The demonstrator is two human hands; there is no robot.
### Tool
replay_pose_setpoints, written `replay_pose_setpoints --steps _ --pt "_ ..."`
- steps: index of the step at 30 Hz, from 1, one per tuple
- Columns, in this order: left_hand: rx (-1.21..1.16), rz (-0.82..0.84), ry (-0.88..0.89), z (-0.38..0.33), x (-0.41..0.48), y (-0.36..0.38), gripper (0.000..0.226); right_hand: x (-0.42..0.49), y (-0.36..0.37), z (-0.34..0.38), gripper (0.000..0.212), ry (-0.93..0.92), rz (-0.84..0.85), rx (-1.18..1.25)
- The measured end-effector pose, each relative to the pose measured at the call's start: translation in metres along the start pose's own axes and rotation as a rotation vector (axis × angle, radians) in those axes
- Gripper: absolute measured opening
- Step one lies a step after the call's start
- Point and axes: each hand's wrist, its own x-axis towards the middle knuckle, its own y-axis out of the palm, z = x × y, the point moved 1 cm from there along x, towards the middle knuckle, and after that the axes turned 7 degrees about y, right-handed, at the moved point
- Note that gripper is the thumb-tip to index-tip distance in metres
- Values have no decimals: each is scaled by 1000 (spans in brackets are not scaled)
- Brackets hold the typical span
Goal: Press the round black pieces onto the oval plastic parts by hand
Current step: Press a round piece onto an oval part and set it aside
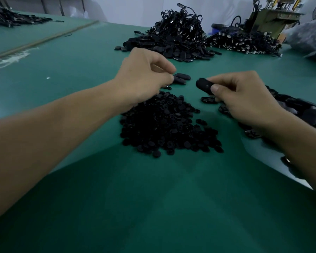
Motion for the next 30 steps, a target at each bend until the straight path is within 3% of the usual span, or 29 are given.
replay_pose_setpoints --steps 8,15,19,23,27,30 --pt "-4 34 97 -9 -27 3 15 -10 8 15 23 -76 171 202" --pt "14 -1 172 -21 -23 -5 11 -14 6 24 21 -177 54 304" --pt "-21 -142 93 -8 -9 -11 12 -6 -1 9 23 -113 -121 36" --pt "-79 -319 -112 23 7 -22 18 0 -5 -6 30 -45 -24 -340" --pt "-36 -249 -232 45 16 -27 23 2 0 -3 27 -57 92 -496" --pt "33 -213 -174 42 15 -28 35 4 2 -3 21 -50 55 -512"
